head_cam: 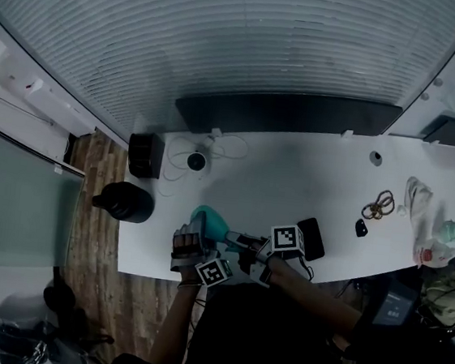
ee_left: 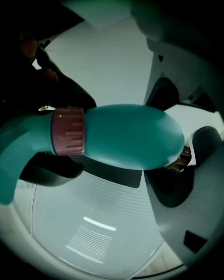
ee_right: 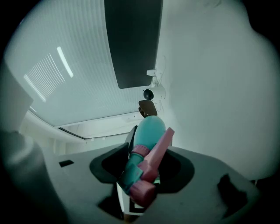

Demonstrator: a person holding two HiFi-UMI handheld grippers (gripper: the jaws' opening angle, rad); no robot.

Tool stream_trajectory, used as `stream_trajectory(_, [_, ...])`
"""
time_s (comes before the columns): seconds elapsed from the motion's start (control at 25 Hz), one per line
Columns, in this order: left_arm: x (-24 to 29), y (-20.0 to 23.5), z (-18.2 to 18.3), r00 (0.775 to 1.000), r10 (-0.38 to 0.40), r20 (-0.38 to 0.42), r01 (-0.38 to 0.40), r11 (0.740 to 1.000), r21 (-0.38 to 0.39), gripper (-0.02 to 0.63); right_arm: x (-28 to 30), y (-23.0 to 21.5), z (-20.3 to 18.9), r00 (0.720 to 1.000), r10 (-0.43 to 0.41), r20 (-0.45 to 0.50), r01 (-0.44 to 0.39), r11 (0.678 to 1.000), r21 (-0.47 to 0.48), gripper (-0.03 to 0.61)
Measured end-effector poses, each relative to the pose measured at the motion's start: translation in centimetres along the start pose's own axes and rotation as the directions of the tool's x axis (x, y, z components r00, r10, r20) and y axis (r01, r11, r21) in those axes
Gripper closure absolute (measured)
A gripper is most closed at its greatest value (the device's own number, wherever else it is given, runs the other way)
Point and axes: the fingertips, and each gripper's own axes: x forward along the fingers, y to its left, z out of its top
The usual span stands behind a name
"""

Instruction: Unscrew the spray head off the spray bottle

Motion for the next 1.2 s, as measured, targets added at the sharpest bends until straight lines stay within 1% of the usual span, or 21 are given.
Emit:
stream_trajectory(0.16, [-0.2,-0.2,-0.1,0.999,-0.037,0.013,0.037,0.998,0.043,0.224,0.2,0.3,-0.3,0.999,0.004,-0.046,-0.007,0.998,-0.061,0.388])
stream_trajectory(0.24, [-0.8,-0.7,-0.2,0.997,-0.073,0.028,0.071,0.994,0.081,0.229,0.1,0.3,-0.7,0.996,-0.007,-0.091,-0.004,0.993,-0.121,0.390])
stream_trajectory(0.32, [-1.6,-1.3,-0.4,0.991,-0.126,0.040,0.120,0.984,0.128,0.233,0.0,0.3,-1.3,0.988,-0.043,-0.149,0.012,0.979,-0.203,0.390])
stream_trajectory(0.4, [-2.4,-1.2,-0.6,0.988,-0.148,0.049,0.138,0.976,0.167,0.233,0.0,0.3,-2.0,0.972,-0.093,-0.215,0.022,0.950,-0.311,0.391])
stream_trajectory(0.44, [-2.7,-1.3,-0.8,0.984,-0.168,0.051,0.157,0.972,0.174,0.233,0.1,0.5,-2.2,0.961,-0.126,-0.247,0.024,0.926,-0.377,0.391])
stream_trajectory(0.48, [-3.1,-1.7,-0.9,0.979,-0.200,0.049,0.189,0.967,0.173,0.235,0.1,0.6,-2.5,0.946,-0.167,-0.277,0.025,0.892,-0.451,0.393])
stream_trajectory(0.52, [-3.3,-2.0,-1.0,0.972,-0.231,0.047,0.220,0.961,0.168,0.236,0.1,0.7,-2.6,0.929,-0.215,-0.301,0.024,0.848,-0.529,0.394])
stream_trajectory(0.56, [-3.5,-2.2,-0.9,0.967,-0.250,0.048,0.239,0.957,0.165,0.236,0.0,0.7,-2.8,0.908,-0.270,-0.321,0.020,0.793,-0.609,0.394])
stream_trajectory(0.6, [-3.5,-2.2,-0.8,0.965,-0.259,0.051,0.248,0.955,0.162,0.236,-0.1,0.6,-2.9,0.884,-0.328,-0.334,0.010,0.727,-0.686,0.394])
stream_trajectory(0.68, [-3.6,-2.0,-0.5,0.958,-0.280,0.058,0.269,0.952,0.148,0.236,-0.3,0.7,-2.9,0.835,-0.434,-0.338,-0.035,0.570,-0.821,0.394])
stream_trajectory(0.72, [-3.7,-2.0,-0.4,0.955,-0.290,0.063,0.280,0.950,0.137,0.238,-0.4,0.9,-2.9,0.813,-0.481,-0.330,-0.067,0.484,-0.872,0.396])
stream_trajectory(0.8, [-3.6,-2.2,-0.1,0.947,-0.311,0.077,0.302,0.947,0.108,0.239,-0.7,1.5,-2.8,0.769,-0.565,-0.299,-0.143,0.304,-0.942,0.396])
stream_trajectory(0.88, [-3.7,-2.5,0.3,0.931,-0.354,0.091,0.349,0.934,0.071,0.242,-1.0,1.8,-3.0,0.718,-0.652,-0.244,-0.232,0.106,-0.967,0.402])
stream_trajectory(0.92, [-3.9,-2.9,0.4,0.916,-0.389,0.098,0.386,0.921,0.047,0.242,-1.2,1.9,-3.2,0.694,-0.691,-0.204,-0.282,0.000,-0.959,0.407])
stream_trajectory(0.96, [-4.0,-3.2,0.5,0.902,-0.419,0.108,0.419,0.908,0.023,0.242,-1.3,2.0,-3.3,0.676,-0.719,-0.160,-0.336,-0.107,-0.936,0.410])
stream_trajectory(1.0, [-4.2,-3.2,0.6,0.893,-0.434,0.120,0.437,0.899,-0.001,0.244,-1.3,2.2,-3.6,0.664,-0.739,-0.116,-0.390,-0.210,-0.896,0.416])
stream_trajectory(1.04, [-4.3,-3.1,0.8,0.886,-0.444,0.132,0.451,0.892,-0.027,0.244,-1.3,2.4,-3.8,0.655,-0.752,-0.073,-0.444,-0.306,-0.842,0.420])
stream_trajectory(1.08, [-4.4,-3.0,0.9,0.875,-0.462,0.144,0.474,0.878,-0.061,0.244,-1.4,2.5,-4.1,0.648,-0.761,-0.031,-0.496,-0.390,-0.776,0.428])
stream_trajectory(1.12, [-4.8,-3.0,1.1,0.858,-0.490,0.155,0.507,0.857,-0.097,0.244,-1.6,2.4,-4.3,0.640,-0.768,0.010,-0.541,-0.461,-0.703,0.440])
stream_trajectory(1.16, [-5.1,-3.0,1.3,0.839,-0.518,0.166,0.539,0.832,-0.132,0.244,-1.6,2.3,-4.4,0.637,-0.769,0.051,-0.575,-0.518,-0.634,0.447])
stream_trajectory(1.2, [-5.3,-2.8,1.5,0.828,-0.531,0.178,0.557,0.815,-0.159,0.244,-1.5,2.4,-4.4,0.646,-0.759,0.087,-0.588,-0.566,-0.578,0.449])
